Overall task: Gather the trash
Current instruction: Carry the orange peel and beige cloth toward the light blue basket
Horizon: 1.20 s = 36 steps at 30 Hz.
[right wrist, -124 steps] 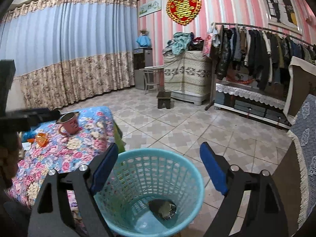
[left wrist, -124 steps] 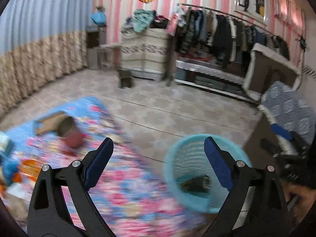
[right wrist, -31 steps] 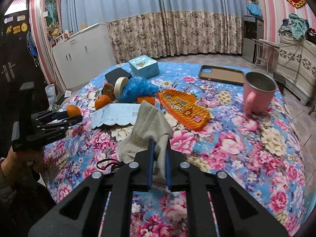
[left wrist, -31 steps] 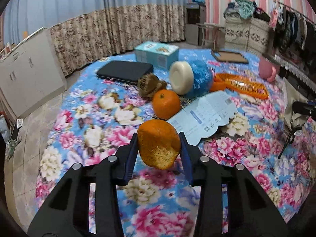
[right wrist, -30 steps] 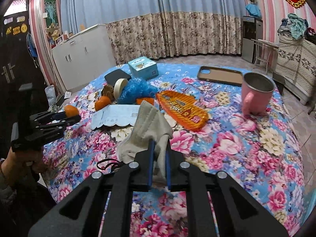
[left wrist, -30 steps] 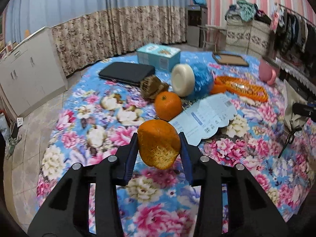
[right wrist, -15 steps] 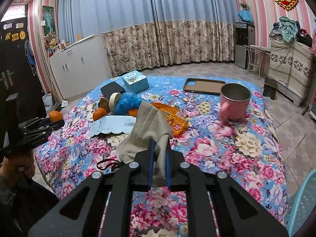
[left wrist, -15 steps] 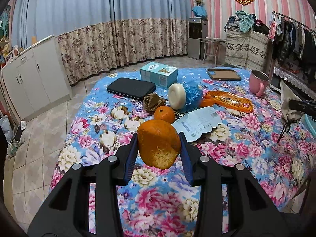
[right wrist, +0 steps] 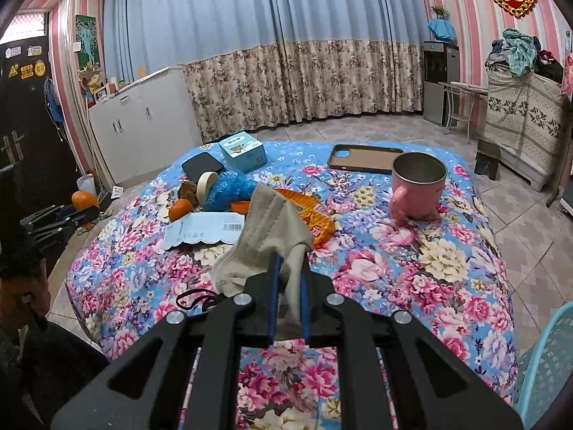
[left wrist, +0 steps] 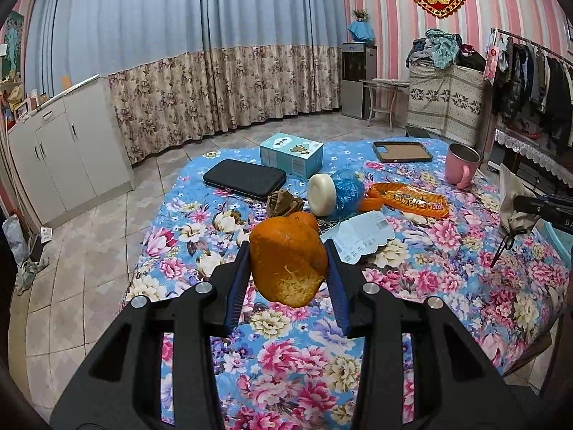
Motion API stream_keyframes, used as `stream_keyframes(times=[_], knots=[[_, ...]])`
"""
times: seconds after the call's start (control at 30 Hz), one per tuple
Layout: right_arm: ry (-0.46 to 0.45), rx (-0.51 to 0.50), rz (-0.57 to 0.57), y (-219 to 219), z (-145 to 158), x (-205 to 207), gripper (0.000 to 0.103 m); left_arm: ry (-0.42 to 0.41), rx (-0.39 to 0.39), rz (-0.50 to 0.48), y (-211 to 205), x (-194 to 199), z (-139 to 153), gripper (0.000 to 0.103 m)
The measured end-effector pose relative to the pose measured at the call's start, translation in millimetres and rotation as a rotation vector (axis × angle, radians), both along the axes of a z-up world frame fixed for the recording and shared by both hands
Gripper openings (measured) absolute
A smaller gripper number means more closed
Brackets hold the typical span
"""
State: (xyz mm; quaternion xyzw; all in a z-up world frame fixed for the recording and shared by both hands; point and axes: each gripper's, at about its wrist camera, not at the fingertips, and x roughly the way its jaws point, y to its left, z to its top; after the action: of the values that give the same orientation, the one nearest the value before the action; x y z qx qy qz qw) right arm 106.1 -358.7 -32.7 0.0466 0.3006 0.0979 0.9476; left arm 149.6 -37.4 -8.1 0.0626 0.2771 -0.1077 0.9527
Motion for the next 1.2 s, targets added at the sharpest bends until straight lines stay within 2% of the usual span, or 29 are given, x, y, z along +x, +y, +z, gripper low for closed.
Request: stream_keyframes(times=[0.5,0.83,1.2], knots=[[-0.019,0.012,-0.031,-10,6,-5,0.01,-0.003,-0.008,-0.008,-2,-4,7,0.039],[-0.06,0.026,-0.083,-45,23,-22,0.01,-0.025,0.001,-0.089,-55,-9,27,0.039],[-0.064,0.052,-0.121,-77,18,-40,0.01,-0.026,0.021,-0.166,-108,-23,30,0.039]])
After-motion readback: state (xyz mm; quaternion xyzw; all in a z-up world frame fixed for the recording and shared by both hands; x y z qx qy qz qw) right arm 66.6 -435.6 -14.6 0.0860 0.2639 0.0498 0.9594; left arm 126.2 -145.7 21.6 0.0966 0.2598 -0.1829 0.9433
